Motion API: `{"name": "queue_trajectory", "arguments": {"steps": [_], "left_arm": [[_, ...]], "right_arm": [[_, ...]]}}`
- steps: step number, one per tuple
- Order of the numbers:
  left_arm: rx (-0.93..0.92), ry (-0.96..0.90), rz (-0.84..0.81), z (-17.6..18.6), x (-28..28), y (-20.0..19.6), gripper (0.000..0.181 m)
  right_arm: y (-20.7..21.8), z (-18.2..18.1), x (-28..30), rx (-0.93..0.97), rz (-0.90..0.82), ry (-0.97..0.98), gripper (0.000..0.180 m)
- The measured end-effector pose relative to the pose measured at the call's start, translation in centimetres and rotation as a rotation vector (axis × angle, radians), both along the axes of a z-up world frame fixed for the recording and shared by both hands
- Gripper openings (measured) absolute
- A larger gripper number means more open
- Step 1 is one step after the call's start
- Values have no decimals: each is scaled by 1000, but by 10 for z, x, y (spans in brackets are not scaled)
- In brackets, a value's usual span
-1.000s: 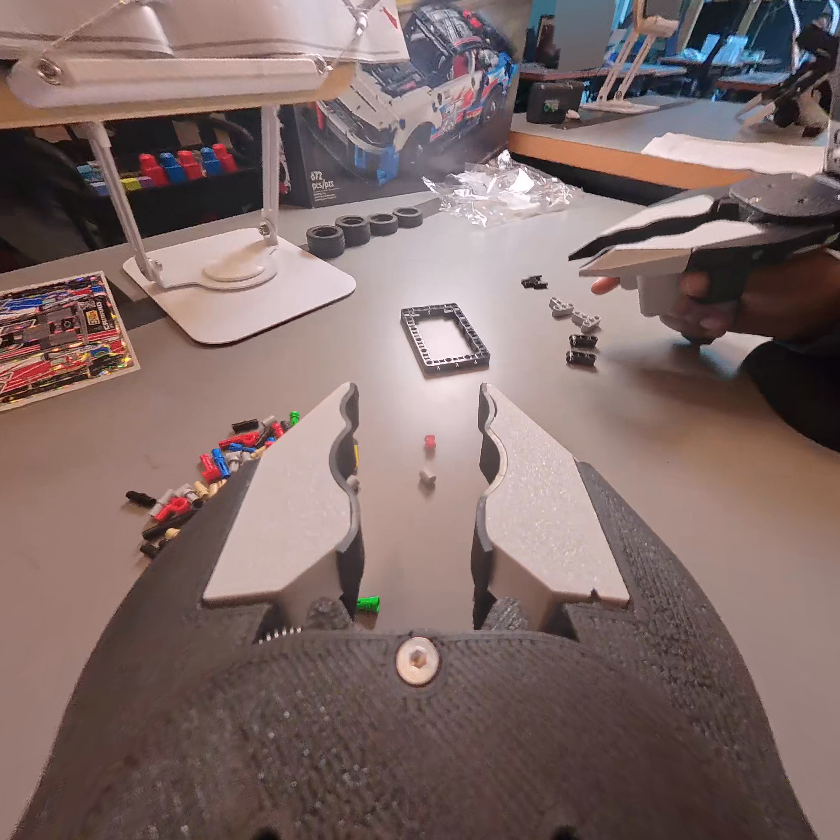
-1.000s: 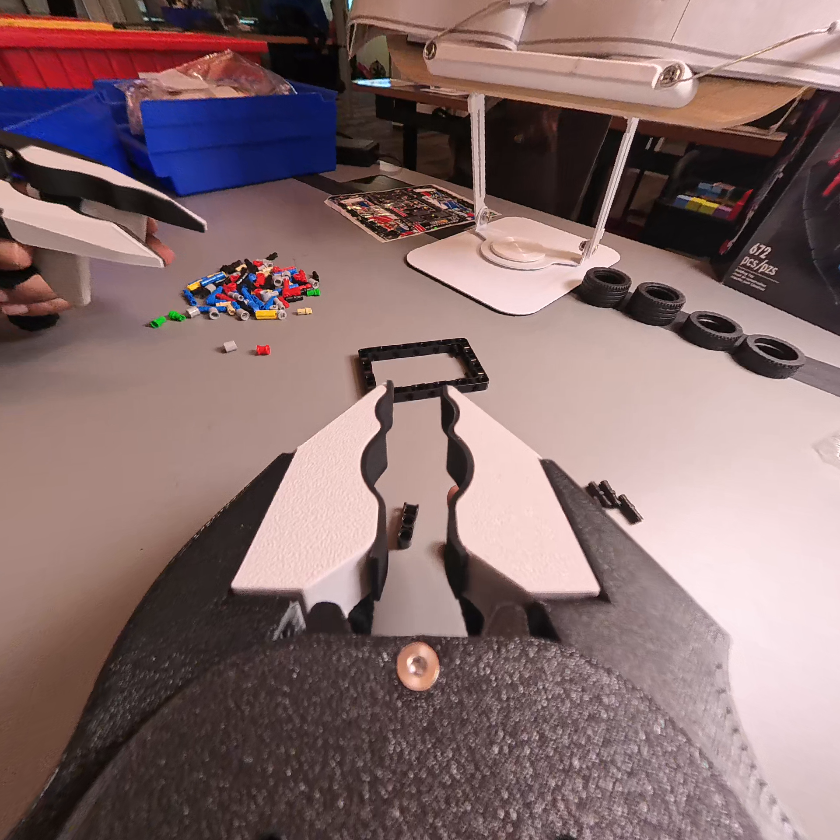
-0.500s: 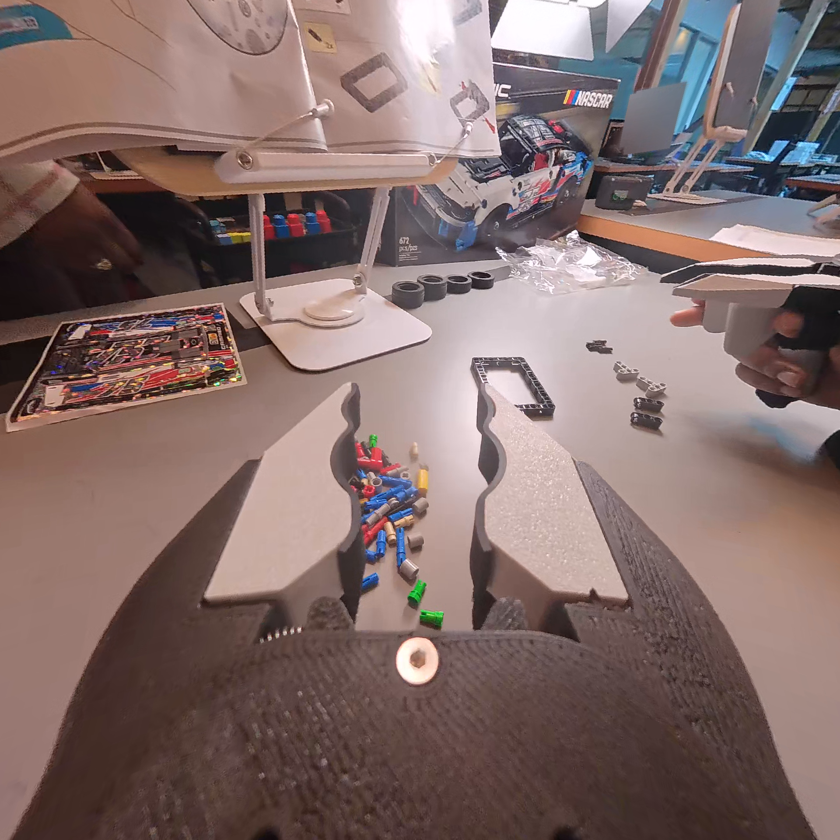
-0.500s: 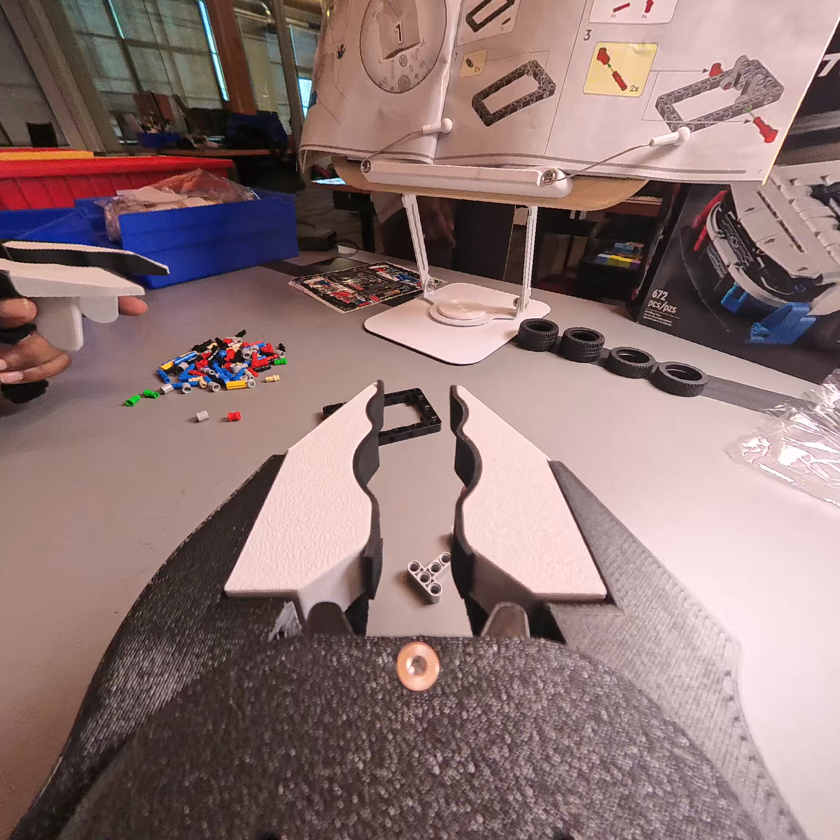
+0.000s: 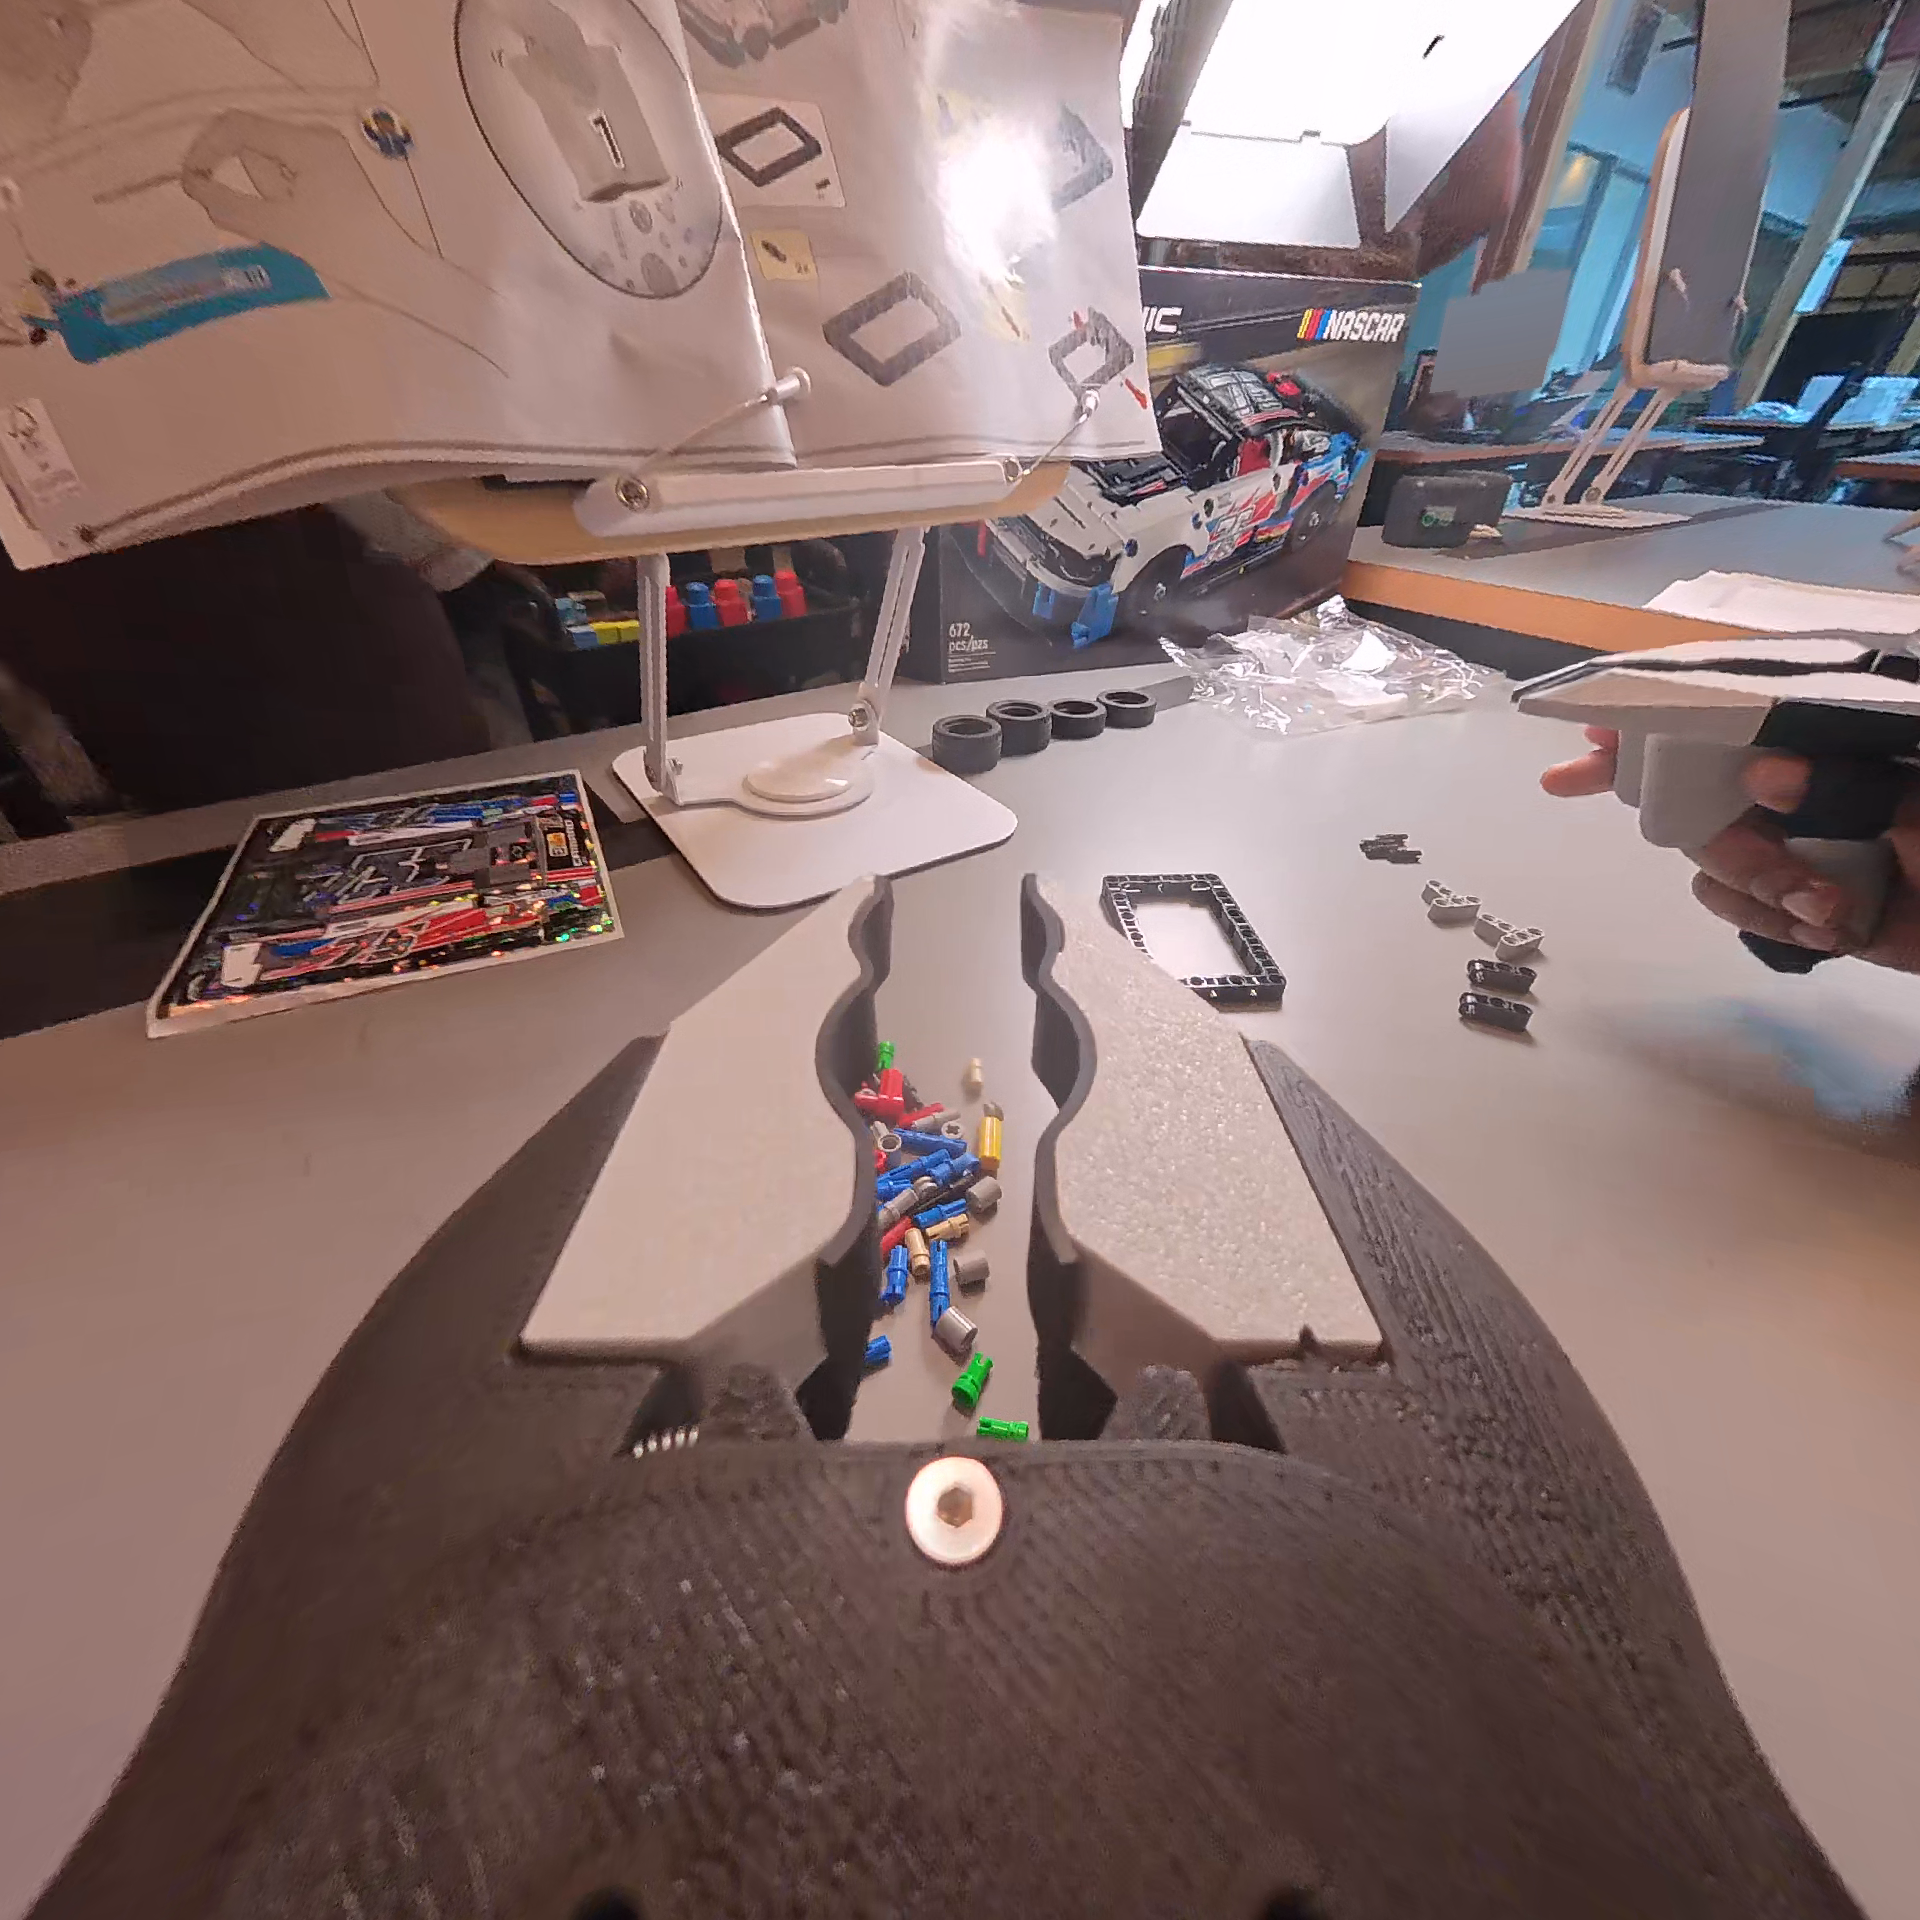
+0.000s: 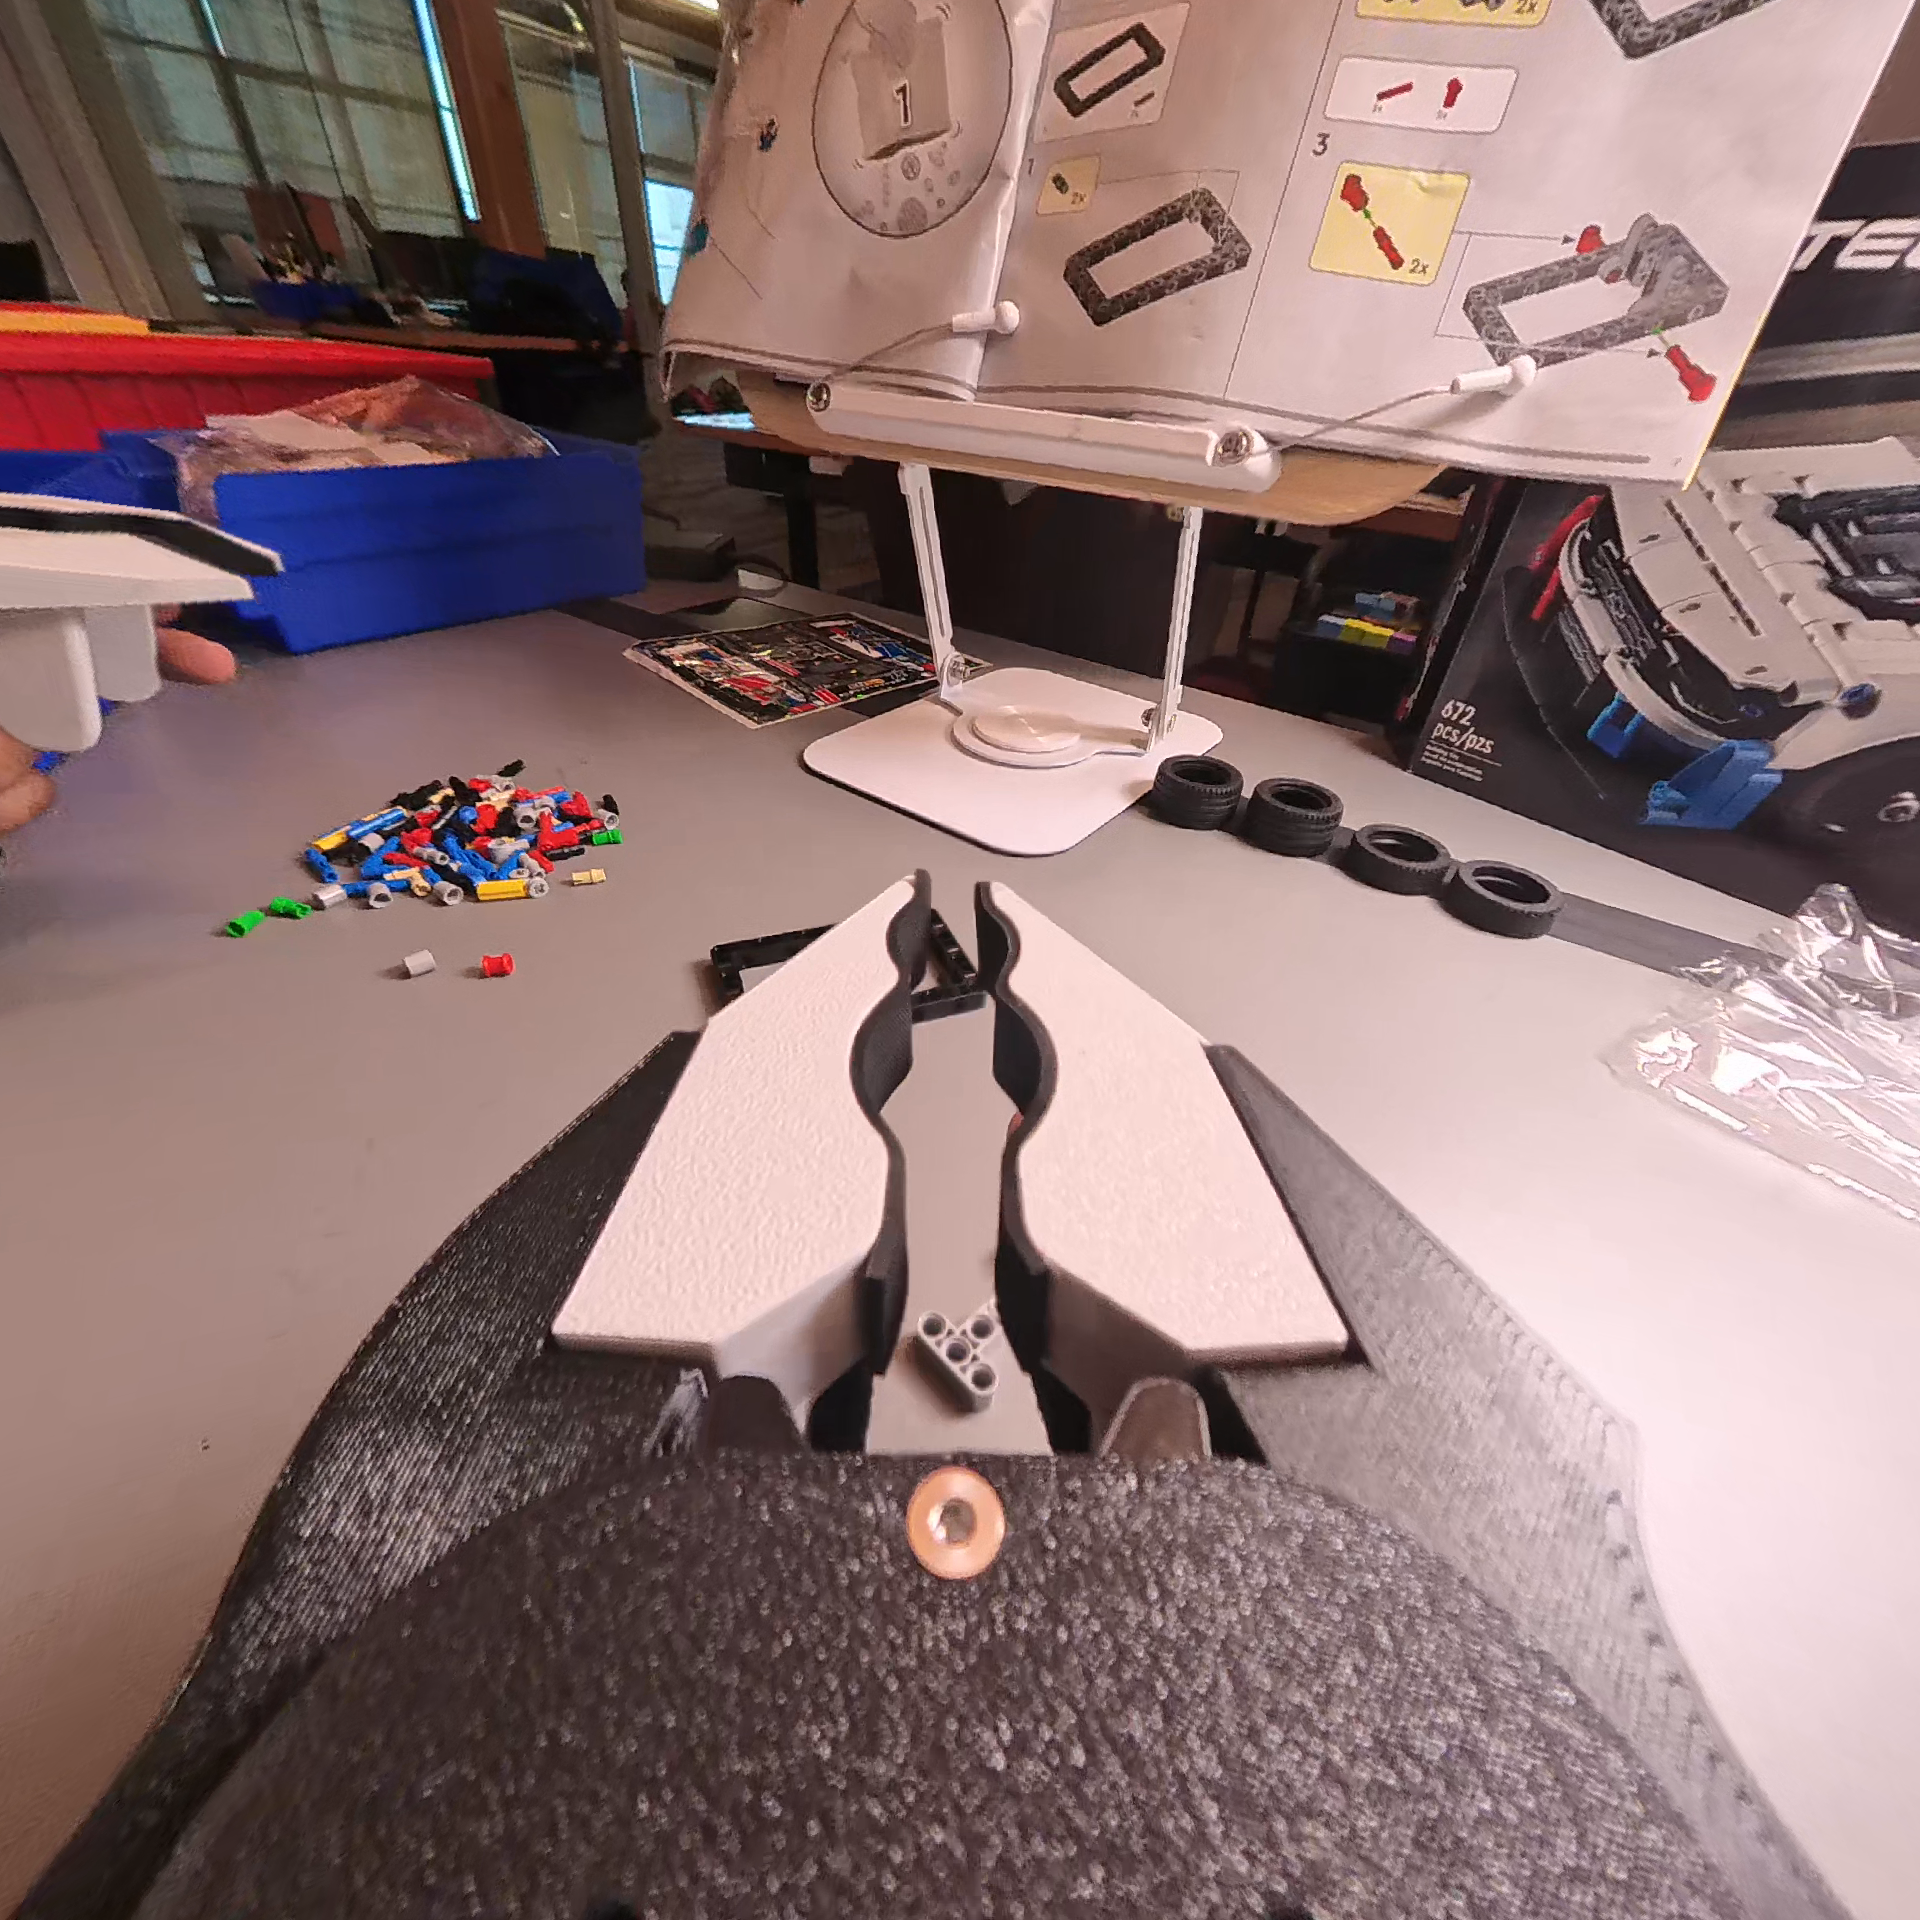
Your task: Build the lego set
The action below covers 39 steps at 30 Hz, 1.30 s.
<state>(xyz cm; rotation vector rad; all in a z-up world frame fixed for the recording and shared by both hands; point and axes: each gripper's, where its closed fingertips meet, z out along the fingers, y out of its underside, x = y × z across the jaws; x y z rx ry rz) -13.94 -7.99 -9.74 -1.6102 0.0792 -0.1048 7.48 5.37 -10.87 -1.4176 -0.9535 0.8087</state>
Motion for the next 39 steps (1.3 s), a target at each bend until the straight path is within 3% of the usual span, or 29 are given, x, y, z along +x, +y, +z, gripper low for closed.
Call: {"name": "queue_trajectory", "arguments": {"steps": [3, 7, 12, 17, 28, 39], "left_arm": [[10, 18, 18, 3, -2, -2, 15], [9, 19, 17, 2, -1, -2, 7], [9, 38, 27, 1, -2, -2, 3], [0, 42, 50, -2, -9, -2, 0], [-32, 9, 64, -11, -20, 2, 0], [-66, -54, 41, -20, -22, 6, 0]], "right_arm": [[9, 19, -9, 42, -3, 10, 3], [36, 71, -26, 160, -27, 64, 0], [94, 130, -64, 195, -65, 156, 0], [155, 163, -102, 142, -87, 228, 0], [225, 179, -169, 163, -121, 156, 0], [234, 175, -176, 175, -109, 135, 0]]}}
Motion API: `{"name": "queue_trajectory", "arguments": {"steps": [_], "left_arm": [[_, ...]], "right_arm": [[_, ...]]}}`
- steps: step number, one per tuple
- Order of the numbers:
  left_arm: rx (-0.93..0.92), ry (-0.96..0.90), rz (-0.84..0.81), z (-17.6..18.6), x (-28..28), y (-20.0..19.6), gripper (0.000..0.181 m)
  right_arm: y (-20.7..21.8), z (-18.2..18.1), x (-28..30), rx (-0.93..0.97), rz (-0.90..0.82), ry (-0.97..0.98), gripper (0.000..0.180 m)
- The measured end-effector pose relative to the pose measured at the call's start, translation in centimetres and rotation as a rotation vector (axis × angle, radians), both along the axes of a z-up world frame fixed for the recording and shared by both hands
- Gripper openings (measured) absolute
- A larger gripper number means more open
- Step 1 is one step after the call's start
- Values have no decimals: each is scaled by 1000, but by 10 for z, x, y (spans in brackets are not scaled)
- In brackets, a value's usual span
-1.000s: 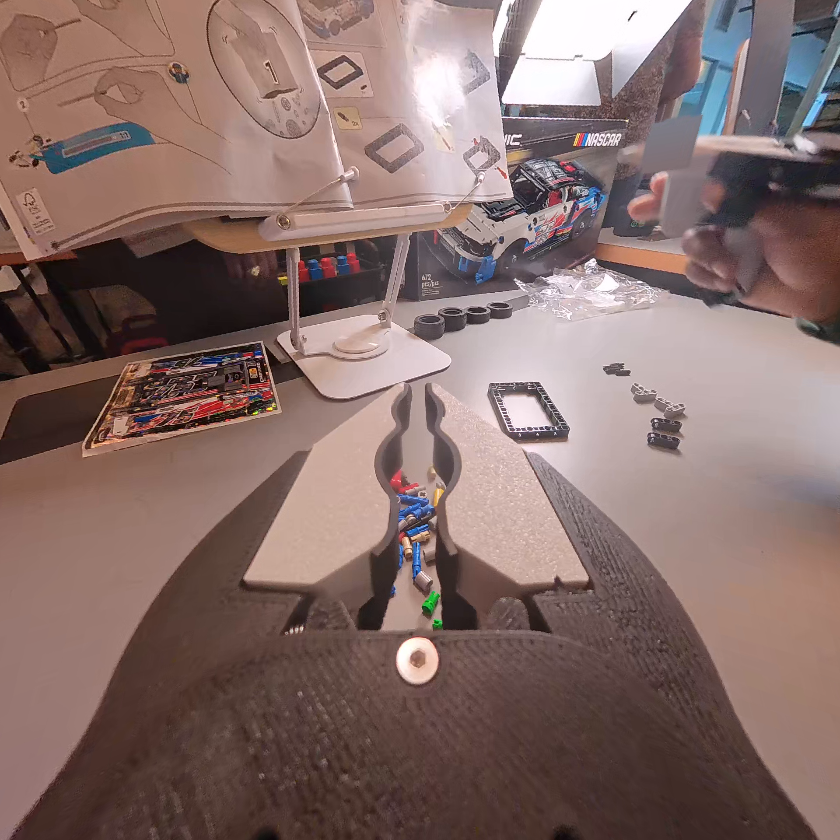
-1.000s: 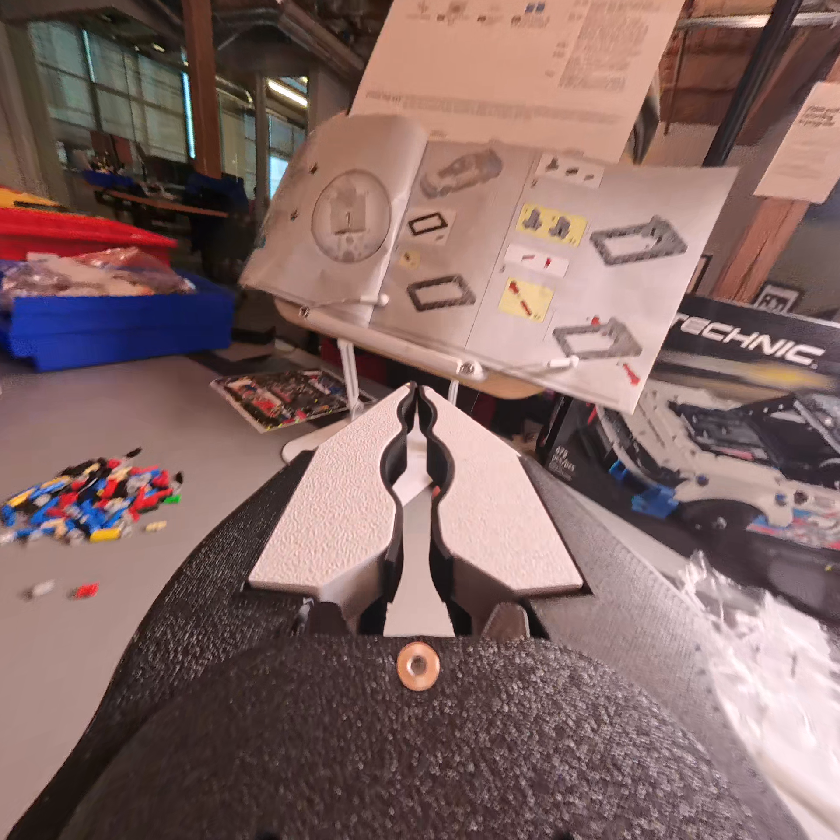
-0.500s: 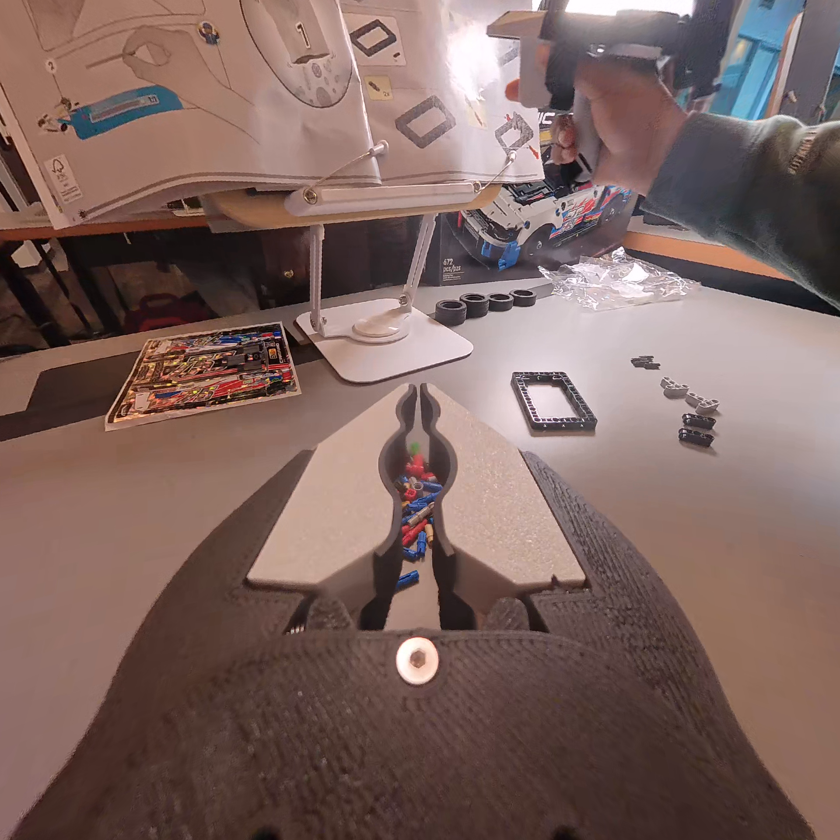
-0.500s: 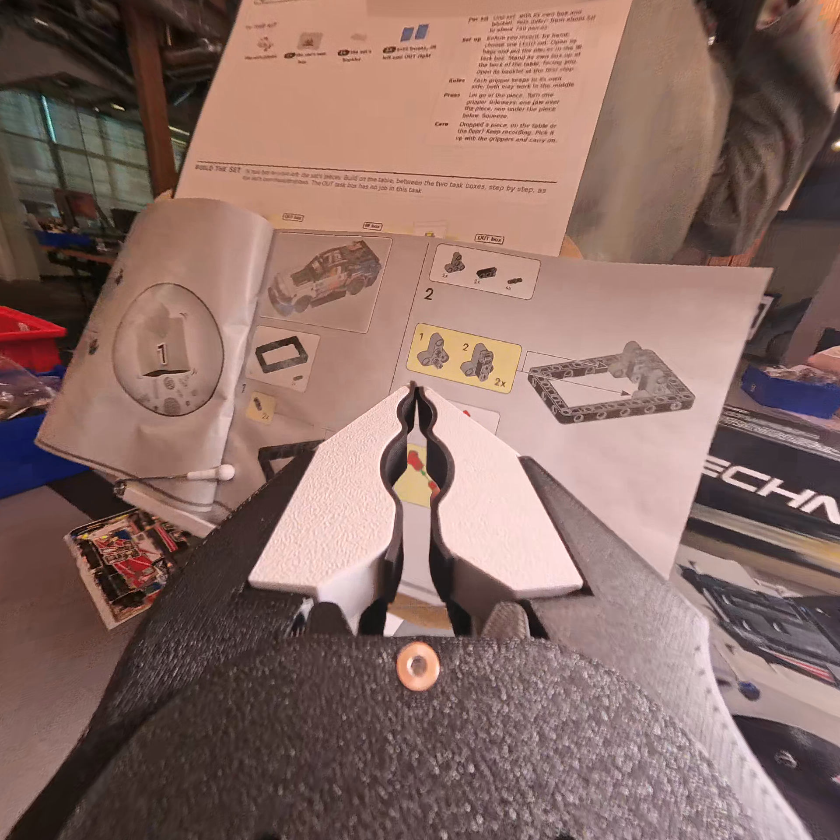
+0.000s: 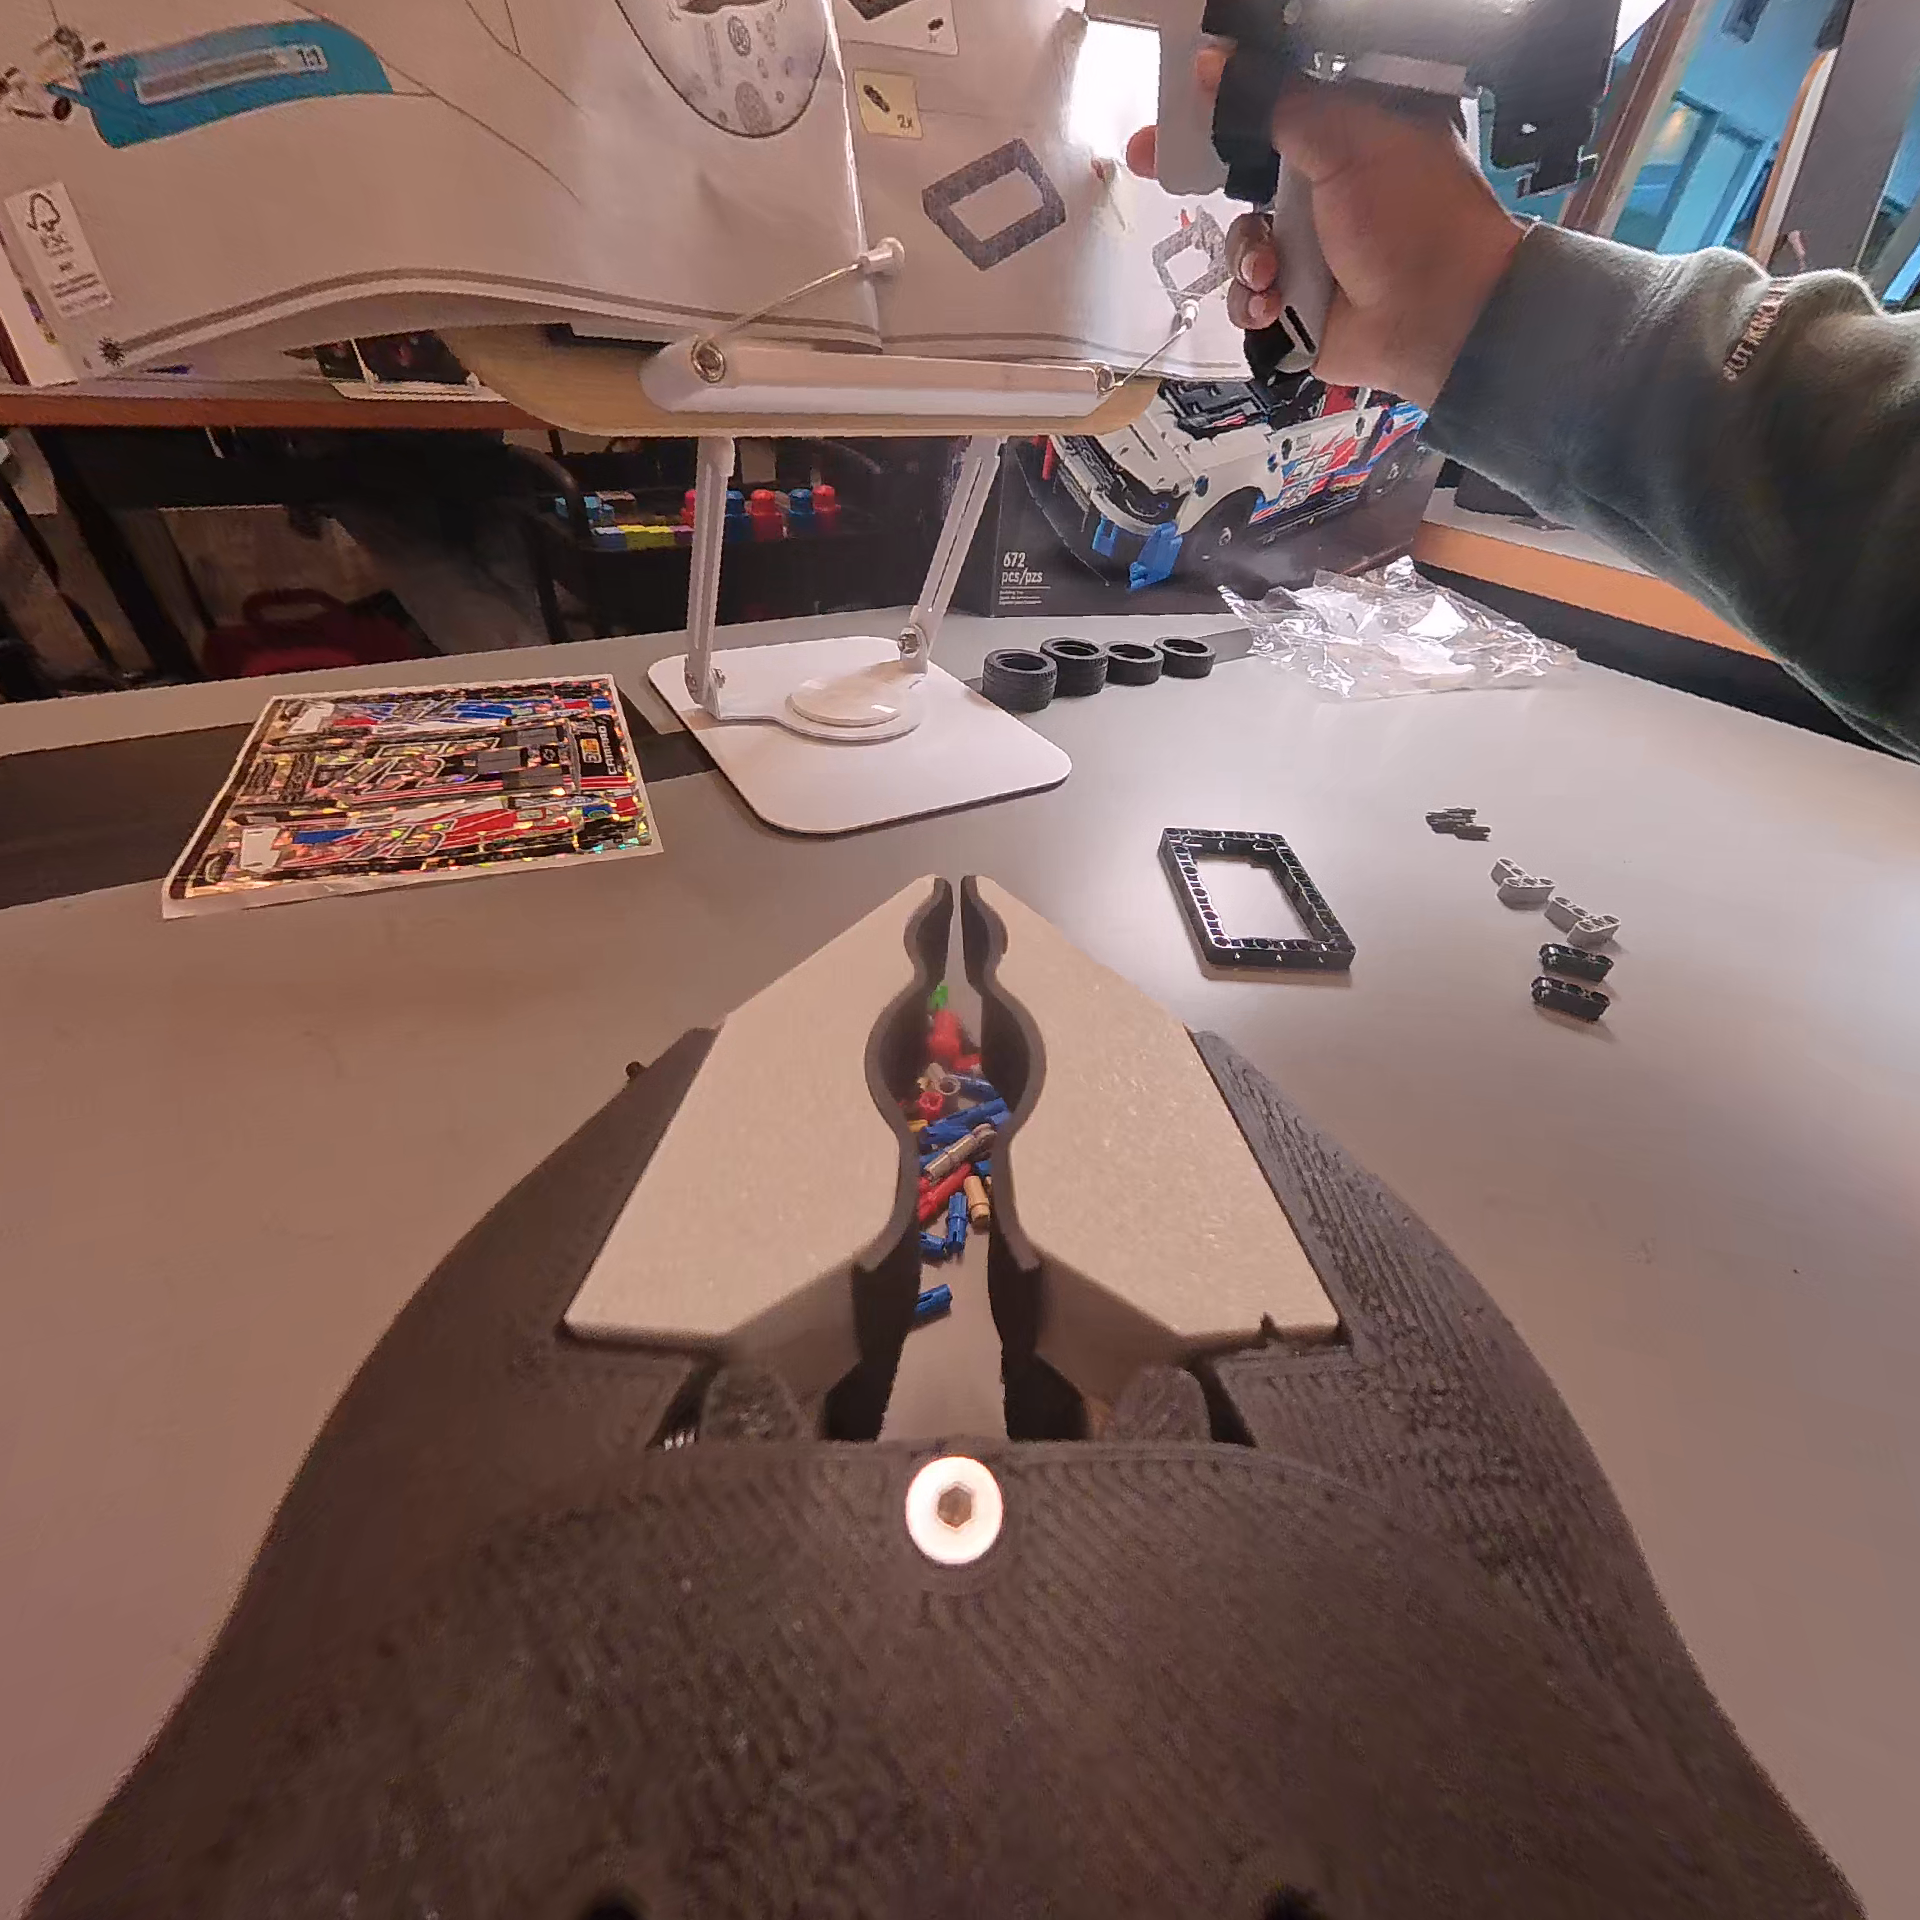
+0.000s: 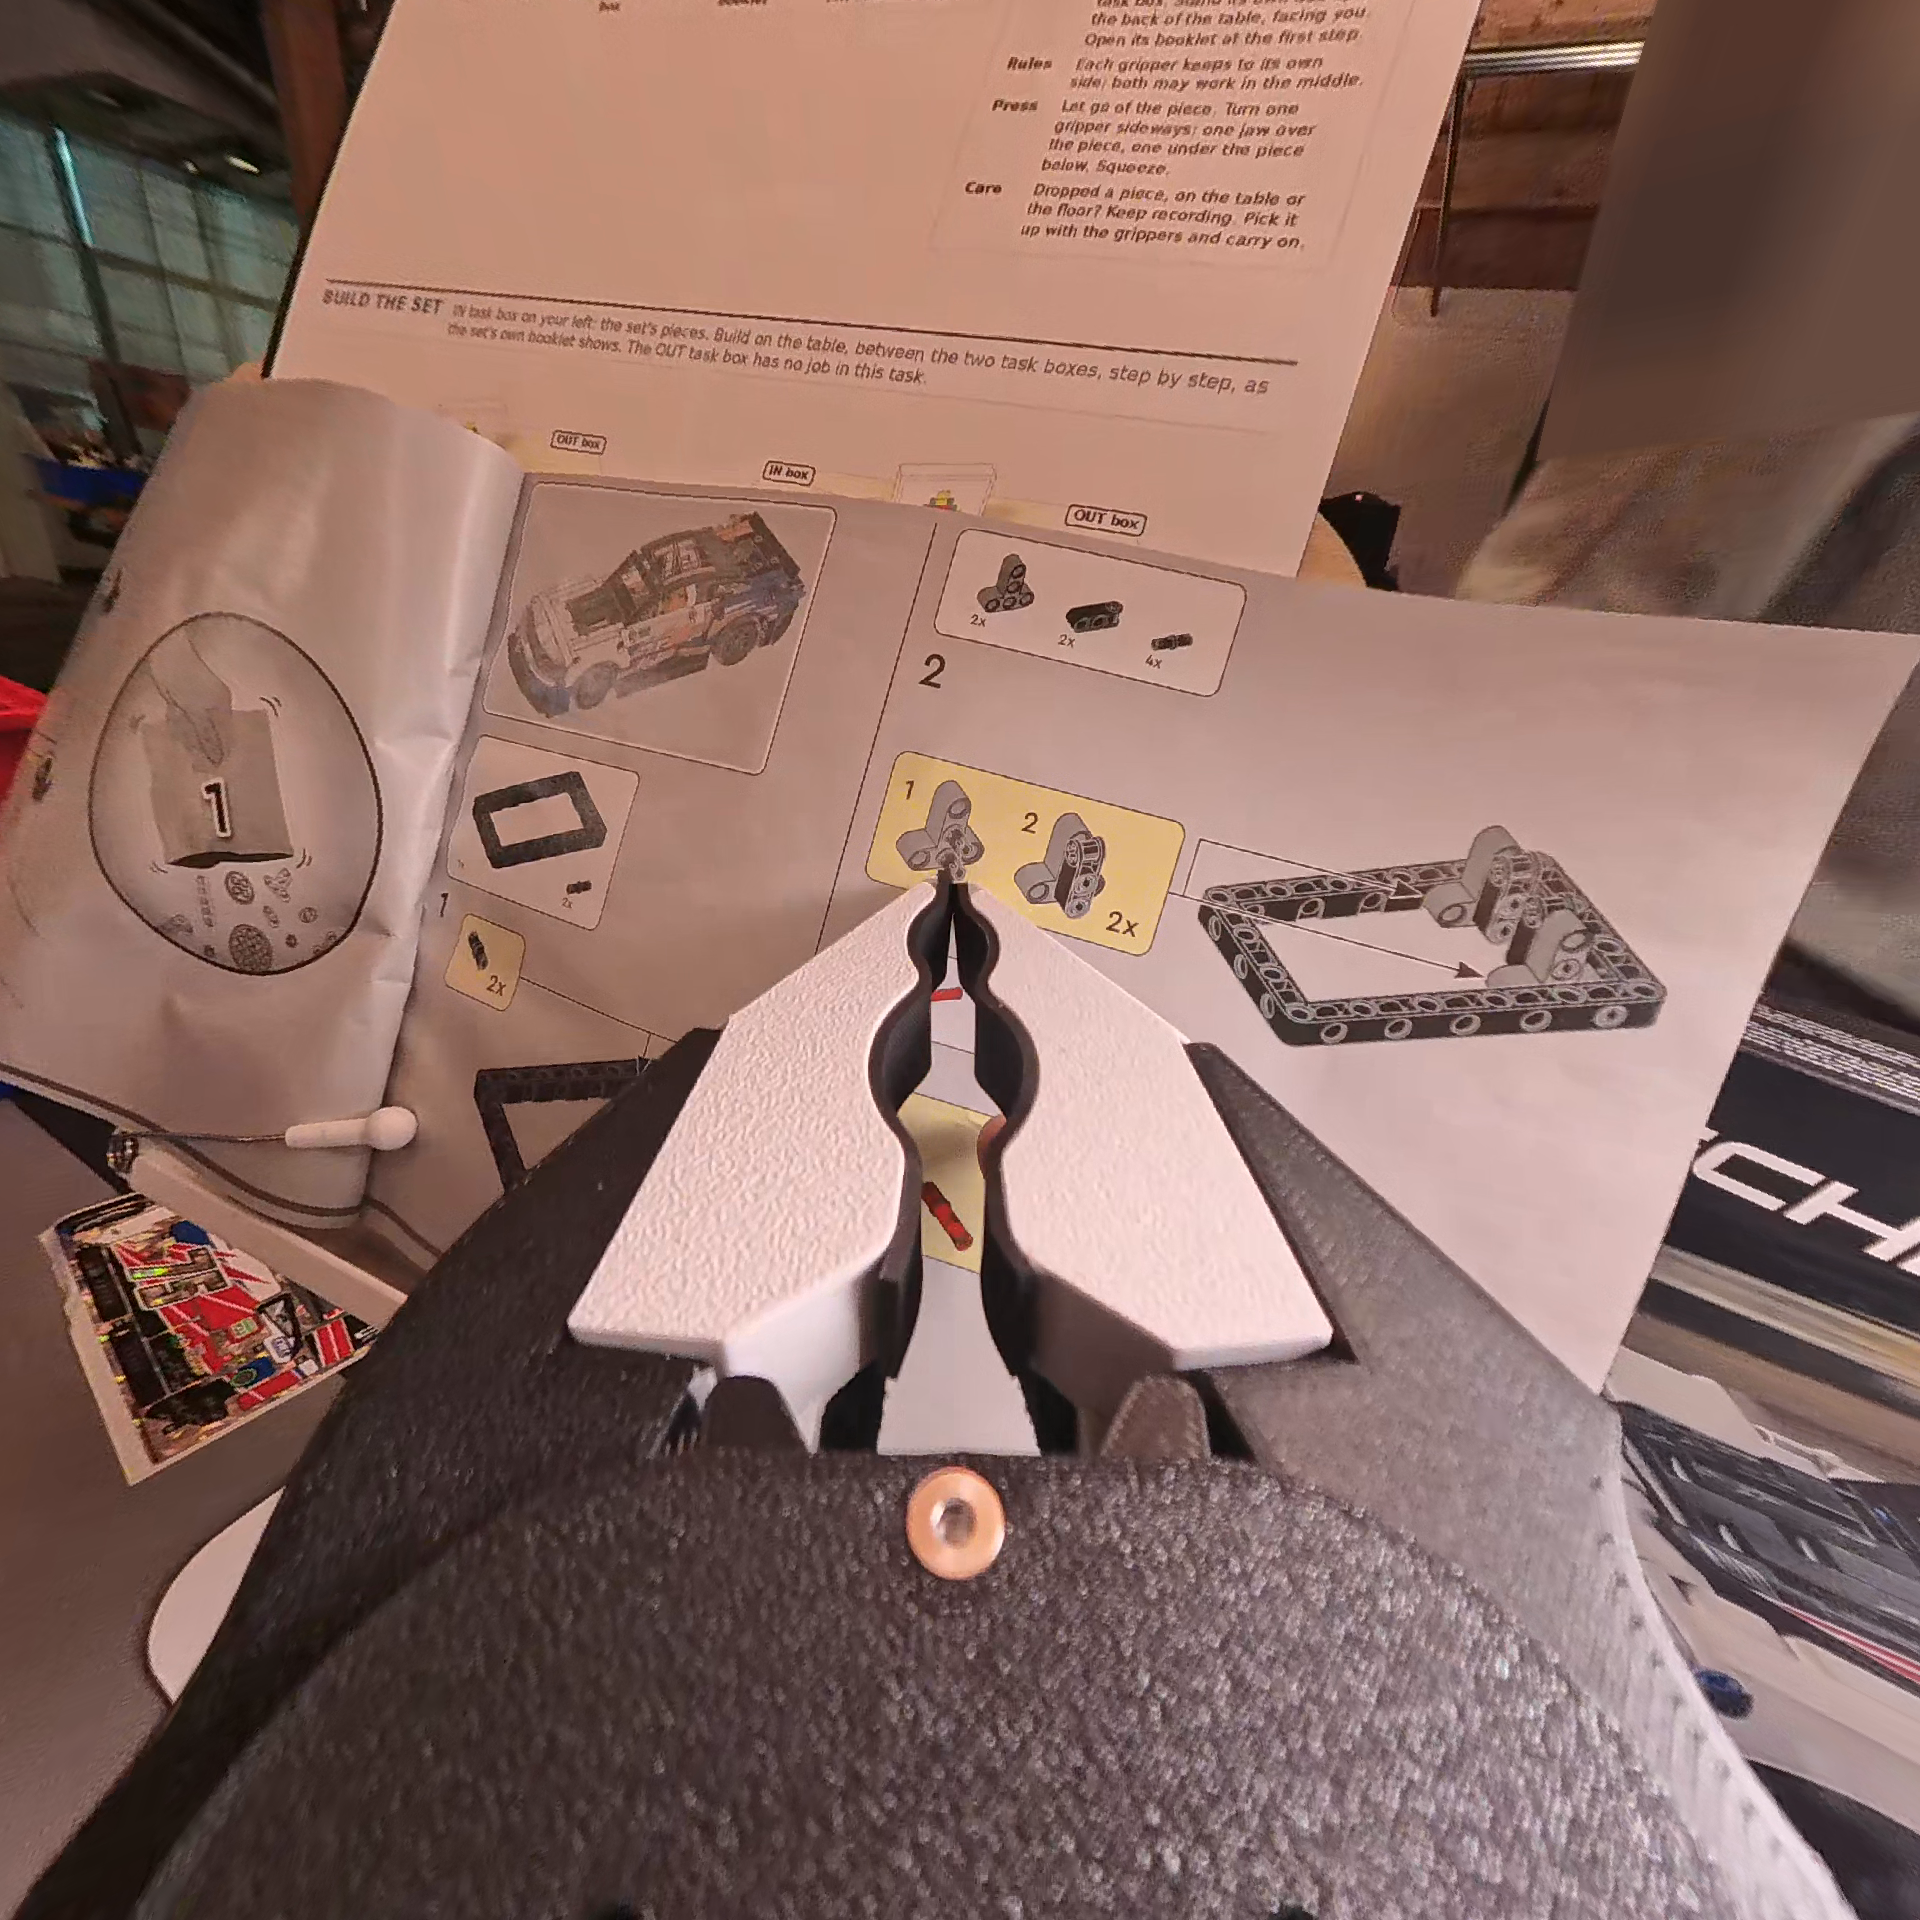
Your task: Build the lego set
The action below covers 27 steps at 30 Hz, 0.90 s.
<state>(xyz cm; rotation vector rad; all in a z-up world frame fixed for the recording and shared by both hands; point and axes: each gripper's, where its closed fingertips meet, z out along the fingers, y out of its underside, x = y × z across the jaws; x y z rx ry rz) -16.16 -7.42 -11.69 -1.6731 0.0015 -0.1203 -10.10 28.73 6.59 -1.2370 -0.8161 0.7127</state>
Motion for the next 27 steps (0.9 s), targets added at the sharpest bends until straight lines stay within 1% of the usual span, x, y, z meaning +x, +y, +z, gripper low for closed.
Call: {"name": "queue_trajectory", "arguments": {"steps": [7, 11, 14, 17, 19, 21, 23, 25, 27], "left_arm": [[5, -4, 4, 2, -2, -2, 0], [16, -4, -7, 5, 0, -3, 0], [24, -4, -21, 8, 3, -4, 2], [24, 10, -33, 8, 8, -4, 7], [27, 63, -30, 8, 12, -4, 12], [26, 114, -41, 7, 20, -2, 17], [16, 135, -64, 4, 28, 0, 19], [7, 135, -82, 2, 33, 2, 20], [-2, 128, -94, -1, 36, 2, 20]], "right_arm": [[-7, -2, 7, -1, 11, 2, 0], [-37, -9, 31, 33, 62, -16, 0], [-67, -28, 56, 59, 106, -80, 2], [-100, -59, 88, 39, 150, -172, 13], [-121, -88, 113, -17, 169, -248, 25], [-139, -120, 138, -96, 172, -324, 32], [-157, -155, 163, -171, 166, -418, 33], [-176, -192, 186, -250, 180, -564, 34], [-194, -219, 207, -336, 204, -668, 35]]}}
